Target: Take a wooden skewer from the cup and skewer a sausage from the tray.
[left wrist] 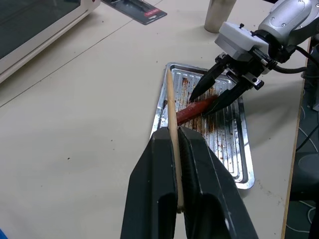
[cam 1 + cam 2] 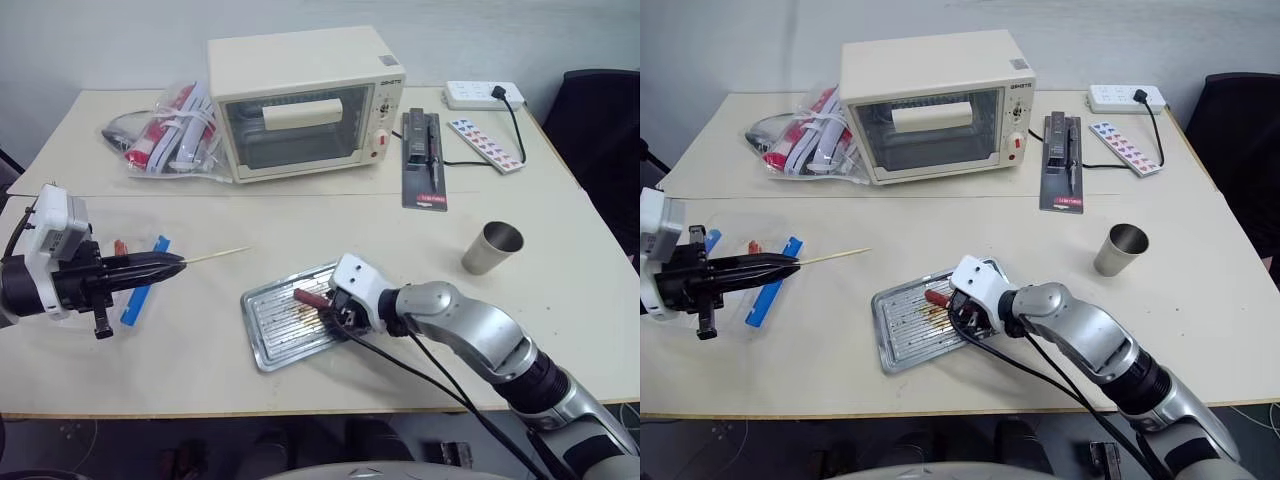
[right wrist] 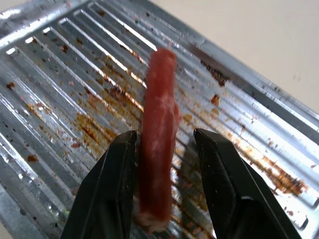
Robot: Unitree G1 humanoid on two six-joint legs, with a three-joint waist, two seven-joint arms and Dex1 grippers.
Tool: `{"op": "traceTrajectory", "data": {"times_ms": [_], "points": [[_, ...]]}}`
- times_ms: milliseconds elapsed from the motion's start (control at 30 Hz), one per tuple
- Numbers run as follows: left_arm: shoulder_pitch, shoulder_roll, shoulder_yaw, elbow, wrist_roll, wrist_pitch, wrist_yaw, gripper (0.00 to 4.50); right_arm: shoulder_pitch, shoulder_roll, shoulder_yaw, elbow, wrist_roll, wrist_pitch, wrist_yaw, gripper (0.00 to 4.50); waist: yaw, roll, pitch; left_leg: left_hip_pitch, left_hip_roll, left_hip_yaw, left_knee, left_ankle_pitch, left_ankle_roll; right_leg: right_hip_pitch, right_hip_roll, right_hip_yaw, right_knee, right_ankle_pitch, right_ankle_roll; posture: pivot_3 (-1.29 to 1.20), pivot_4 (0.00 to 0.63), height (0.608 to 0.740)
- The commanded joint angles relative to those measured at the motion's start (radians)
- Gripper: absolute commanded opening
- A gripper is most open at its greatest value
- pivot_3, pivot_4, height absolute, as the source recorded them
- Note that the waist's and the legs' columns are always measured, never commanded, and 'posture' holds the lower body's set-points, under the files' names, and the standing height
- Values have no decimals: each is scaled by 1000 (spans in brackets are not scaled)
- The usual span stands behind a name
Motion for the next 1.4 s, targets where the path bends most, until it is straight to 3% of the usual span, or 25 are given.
{"op": "traceTrajectory", "data": {"times_ms": [33, 167, 333, 733, 833, 1067, 1267, 1400], "points": [[-20, -2, -6, 12, 1, -24, -1, 0, 16, 18, -29, -18, -25, 15, -4, 1928, 0, 0, 0, 0, 0, 0, 0, 0, 0, 0, 0, 0, 0, 0, 0, 0, 150, 740], [-29, -1, -17, 18, 1, -31, -1, 0, 26, 35, -44, -10, -37, 17, 1, 1928, 0, 0, 0, 0, 0, 0, 0, 0, 0, 0, 0, 0, 0, 0, 0, 0, 150, 740], [-33, 0, -23, 22, 2, -39, -3, 0, 35, 54, -64, 1, -40, 15, 13, 956, 0, 0, 0, 0, 0, 0, 0, 0, 0, 0, 0, 0, 1, 0, 0, 0, 150, 740], [-44, 3, -50, 29, 3, -54, -14, 0, 26, 38, -141, -3, -11, 16, 93, 956, 0, 0, 0, 0, 0, 0, 0, 0, 0, 0, 0, 0, 1, 0, 0, 0, 150, 740], [-70, 6, -88, 38, 0, -59, -33, 0, -1, -22, -179, -29, 24, 5, 184, 956, 0, 0, 0, 0, 0, 0, 0, 0, 0, 0, 0, 0, 1, 0, 0, 0, 150, 740], [-238, -16, -296, 54, 13, -78, -130, 0, -64, -334, -336, -110, 246, 34, 589, 956, 4, 0, 0, 0, -1, -1, 0, -1, 1, 2, 0, -1, -1, 0, 0, 0, 150, 740], [-361, -68, -433, 58, 11, -73, -192, 0, -46, -442, -459, -160, 420, 143, 677, 956, -1, 0, 0, 1, 0, 0, 0, -1, 1, 2, 0, 1, 1, 0, 0, 0, 150, 740], [-402, -104, -483, 61, 15, -79, -214, 0, -25, -461, -502, -195, 479, 178, 652, 956, 2, 0, 0, 0, 0, 0, 0, -1, 1, 1, 1, 0, 1, 0, 0, 0, 150, 740]]}}
